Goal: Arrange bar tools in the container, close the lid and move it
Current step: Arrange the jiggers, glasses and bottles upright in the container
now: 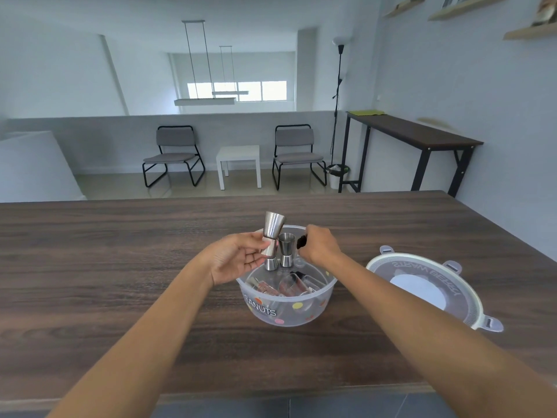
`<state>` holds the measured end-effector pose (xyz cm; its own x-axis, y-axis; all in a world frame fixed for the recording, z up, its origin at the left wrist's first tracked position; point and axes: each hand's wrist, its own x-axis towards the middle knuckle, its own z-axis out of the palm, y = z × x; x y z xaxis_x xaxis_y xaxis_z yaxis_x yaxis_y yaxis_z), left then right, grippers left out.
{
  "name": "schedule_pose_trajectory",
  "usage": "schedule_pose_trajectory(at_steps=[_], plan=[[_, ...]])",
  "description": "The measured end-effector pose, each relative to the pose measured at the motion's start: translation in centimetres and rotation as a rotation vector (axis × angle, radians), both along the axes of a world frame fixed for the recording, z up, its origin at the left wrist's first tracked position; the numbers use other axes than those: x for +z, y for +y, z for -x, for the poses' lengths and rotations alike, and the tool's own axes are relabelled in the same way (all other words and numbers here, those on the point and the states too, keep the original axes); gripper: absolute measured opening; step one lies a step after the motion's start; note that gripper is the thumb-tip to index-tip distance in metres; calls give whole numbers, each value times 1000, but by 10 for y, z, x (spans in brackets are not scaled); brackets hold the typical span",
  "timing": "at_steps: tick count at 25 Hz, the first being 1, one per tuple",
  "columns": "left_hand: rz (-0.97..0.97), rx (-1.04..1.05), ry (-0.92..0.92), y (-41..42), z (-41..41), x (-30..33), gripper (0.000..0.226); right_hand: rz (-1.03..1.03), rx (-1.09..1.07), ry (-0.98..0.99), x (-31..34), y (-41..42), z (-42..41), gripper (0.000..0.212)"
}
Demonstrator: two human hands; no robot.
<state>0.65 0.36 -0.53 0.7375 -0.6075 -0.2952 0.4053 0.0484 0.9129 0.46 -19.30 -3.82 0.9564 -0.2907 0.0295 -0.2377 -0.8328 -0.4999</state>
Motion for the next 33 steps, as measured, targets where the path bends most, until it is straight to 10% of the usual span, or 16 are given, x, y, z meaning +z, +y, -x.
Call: schedule_pose_trajectory(at_steps=[9, 14, 20, 33], plan=[[-860, 126, -873, -13, -14, -4, 29, 164, 16, -28, 3, 5, -1, 16], [-1232, 78, -1033, -23, -20, -7, 32, 231, 32, 29, 13, 4, 5, 16], [-1354, -20, -1138, -35, -22, -12, 35, 304, 219, 460, 16, 5, 11, 27], [-1589, -45, -1405, -37, -28, -30, 44, 209, 200, 368, 14, 8, 16, 26]])
